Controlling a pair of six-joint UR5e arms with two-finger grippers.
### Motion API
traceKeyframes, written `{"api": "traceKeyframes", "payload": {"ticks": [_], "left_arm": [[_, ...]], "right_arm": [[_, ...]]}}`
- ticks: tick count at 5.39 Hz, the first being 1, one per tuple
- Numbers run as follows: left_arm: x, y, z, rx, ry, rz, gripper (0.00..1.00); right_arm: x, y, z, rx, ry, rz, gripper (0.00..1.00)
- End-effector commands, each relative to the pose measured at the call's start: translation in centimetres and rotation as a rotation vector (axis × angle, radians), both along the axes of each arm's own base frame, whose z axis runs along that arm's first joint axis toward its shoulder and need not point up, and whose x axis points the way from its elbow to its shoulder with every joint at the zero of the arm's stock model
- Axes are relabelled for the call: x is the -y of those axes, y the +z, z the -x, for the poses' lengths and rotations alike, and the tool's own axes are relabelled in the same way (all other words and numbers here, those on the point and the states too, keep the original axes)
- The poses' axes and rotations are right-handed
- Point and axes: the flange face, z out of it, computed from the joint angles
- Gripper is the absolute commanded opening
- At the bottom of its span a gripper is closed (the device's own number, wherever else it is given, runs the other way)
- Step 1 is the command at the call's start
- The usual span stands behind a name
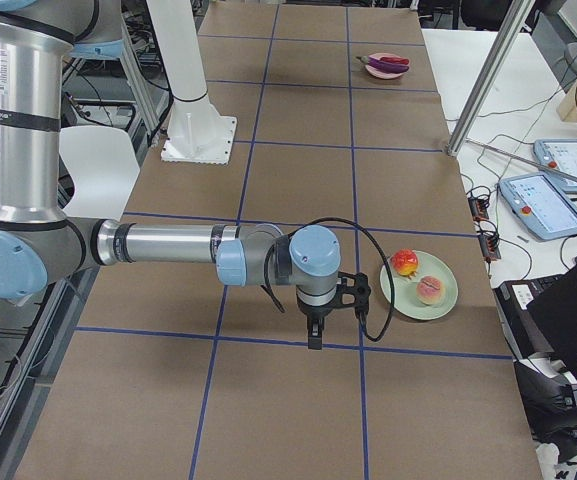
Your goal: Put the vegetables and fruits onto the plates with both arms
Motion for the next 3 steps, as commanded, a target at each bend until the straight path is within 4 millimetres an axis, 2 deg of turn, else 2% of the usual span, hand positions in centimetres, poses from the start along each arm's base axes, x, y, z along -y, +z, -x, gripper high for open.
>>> {"api": "traceKeyframes", "payload": {"ticks": [1,2,3], "left_arm": [[0.0,0.1,0.0,0.0,0.0,0.002,1.0],[-0.1,0.2,0.0,0.0,0.0,0.003,1.0],[-0.2,0.2,0.0,0.0,0.0,0.005,1.0]], "right_arm": [[0.5,-0.5,1.4,0.018,-0.028,-0.007,1.0],[1.1,-1.3,2.8,0.04,-0.054,-0.021,1.0],[1.2,-2.1,3.3,0.048,-0.063,-0.035,1.0]]}}
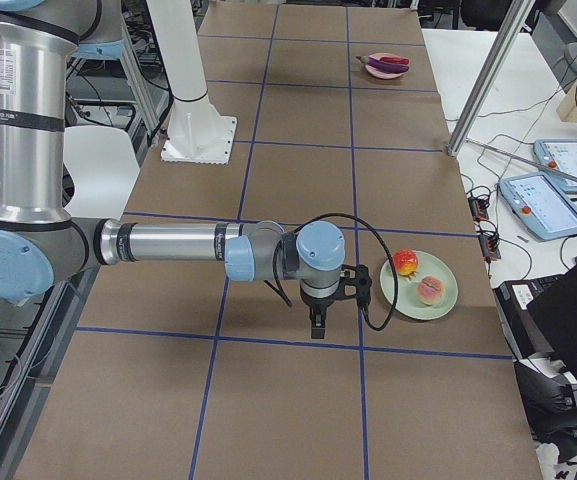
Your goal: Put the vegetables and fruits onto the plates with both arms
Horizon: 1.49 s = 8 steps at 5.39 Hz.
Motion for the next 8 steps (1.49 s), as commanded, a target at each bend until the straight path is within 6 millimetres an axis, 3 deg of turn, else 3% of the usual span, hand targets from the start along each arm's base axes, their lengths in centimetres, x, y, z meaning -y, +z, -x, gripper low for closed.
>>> {"api": "traceKeyframes", "payload": {"ticks": [1,4,8], "left_arm": [[-0.2,0.2,0.0,0.0,-0.001,0.007,1.0],[-0.1,0.2,0.0,0.001,-0.067,0.069,1.0],[0.3,1.7,-0.1,0.001,-0.066,0.097,1.0]], "right_arm": [[0.3,-1.0,0.7,0.015,-0.012,-0.015,1.0],[0.2,-0.6,0.9,0.013,-0.015,-0.008,1.0],[0.2,-0.1,1.5,0.003,0.068,0.107,1.0]]}}
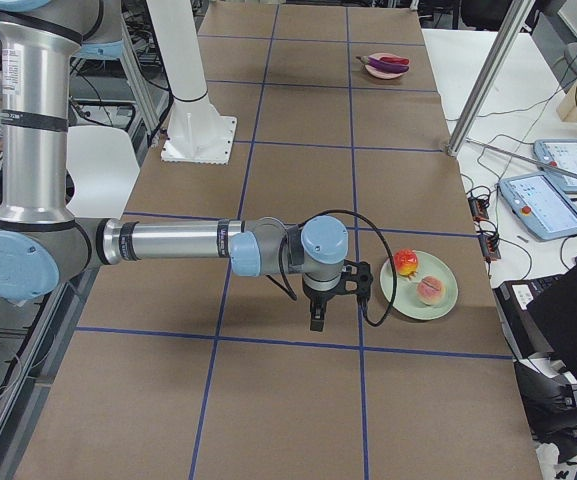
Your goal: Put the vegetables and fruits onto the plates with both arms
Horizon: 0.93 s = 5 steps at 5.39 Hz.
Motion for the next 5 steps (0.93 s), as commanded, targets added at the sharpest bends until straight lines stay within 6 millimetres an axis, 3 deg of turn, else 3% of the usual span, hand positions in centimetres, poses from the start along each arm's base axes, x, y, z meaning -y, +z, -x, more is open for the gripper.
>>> {"api": "traceKeyframes", "payload": {"ticks": [1,5], "left_arm": [[0.0,0.32,0.0,0.001,0.002,0.003,1.0],[0.45,-0.17,0.01,0.004,0.001,-0.007,1.0]], "right_arm": [[-0.02,0.11,0.28,-0.003,0.003,0.01,1.0],[0.14,0.32,0.9,-0.028,-0.069,-0.054,1.0]]}}
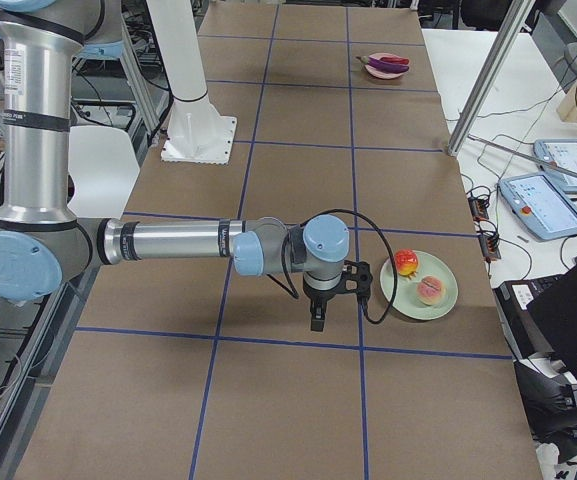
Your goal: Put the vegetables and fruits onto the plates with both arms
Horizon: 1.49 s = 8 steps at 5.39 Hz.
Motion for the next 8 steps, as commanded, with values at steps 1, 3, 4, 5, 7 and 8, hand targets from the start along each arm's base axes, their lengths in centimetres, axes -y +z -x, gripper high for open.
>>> {"api": "traceKeyframes", "payload": {"ticks": [1,3,4,5,7,8], "left_arm": [[0.3,-0.3,0.0,0.004,-0.05,0.044,1.0],[1.1,-1.5,0.0,0.011,-0.187,0.152,1.0],[1.2,-1.5,-0.1,0.012,-0.187,0.155,1.0],[1.2,-1.5,-0.1,0.012,-0.186,0.154,1.0],[1.2,-1.5,0.0,0.011,-0.184,0.15,1.0],[1.1,-1.5,0.0,0.011,-0.182,0.148,1.0]], "right_arm": [[-0.1,0.3,0.0,-0.001,-0.02,-0.015,1.0],[-0.1,0.4,0.1,0.001,-0.022,-0.013,1.0],[0.0,0.3,0.1,0.001,-0.022,-0.016,1.0],[-0.1,0.3,0.0,0.001,-0.02,-0.016,1.0],[-0.1,0.3,0.0,0.005,-0.02,-0.013,1.0],[-0.1,0.4,0.0,0.001,-0.02,-0.016,1.0]]}}
